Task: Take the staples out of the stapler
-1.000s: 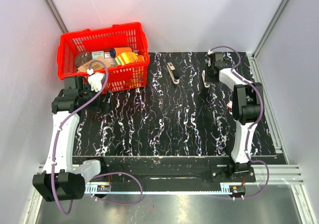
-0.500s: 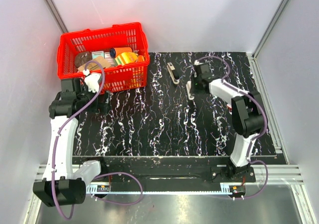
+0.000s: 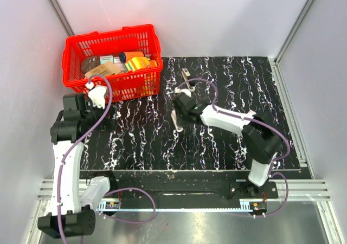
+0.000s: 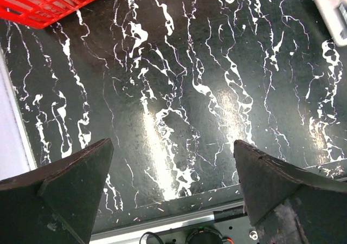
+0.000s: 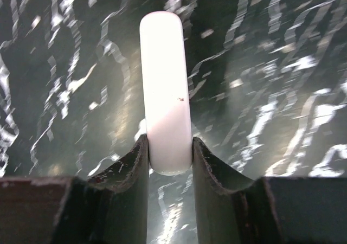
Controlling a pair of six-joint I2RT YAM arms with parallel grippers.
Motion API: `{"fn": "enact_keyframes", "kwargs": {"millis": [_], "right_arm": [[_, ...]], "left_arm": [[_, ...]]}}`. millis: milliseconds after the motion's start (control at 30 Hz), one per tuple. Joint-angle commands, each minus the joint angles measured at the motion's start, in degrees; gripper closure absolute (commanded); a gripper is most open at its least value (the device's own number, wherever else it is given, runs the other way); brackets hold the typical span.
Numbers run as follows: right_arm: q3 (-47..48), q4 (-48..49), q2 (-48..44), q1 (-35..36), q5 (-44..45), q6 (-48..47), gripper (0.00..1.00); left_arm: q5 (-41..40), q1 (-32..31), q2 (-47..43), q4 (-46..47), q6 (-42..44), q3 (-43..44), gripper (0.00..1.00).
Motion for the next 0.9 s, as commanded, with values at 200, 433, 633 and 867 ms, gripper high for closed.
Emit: {"fn": "enact_keyframes", "kwargs": {"millis": [200, 433, 633, 867], "right_arm": [[11.3, -5.6, 8.8, 16.3, 6.5, 11.1, 0.93], [22.4, -9.4, 16.8, 19.5, 7.9, 12.1, 0.88], [26.8, -10.0, 19.8, 20.7, 7.4, 13.6, 0.71], [29.2, -11.4, 18.6, 20.8, 8.2, 11.8, 0.01]], "left_arm": [[-2.0, 0.9, -3.1, 0.5, 0.4, -1.3, 0.01], [-2.5, 0.9, -3.7, 0.5, 0.6, -1.3, 0.01], [-2.4, 1.0, -3.6, 0.5, 0.4, -1.4, 0.01], [0.4, 1.0, -2.8, 1.1, 0.5, -0.9, 0.01]]}}
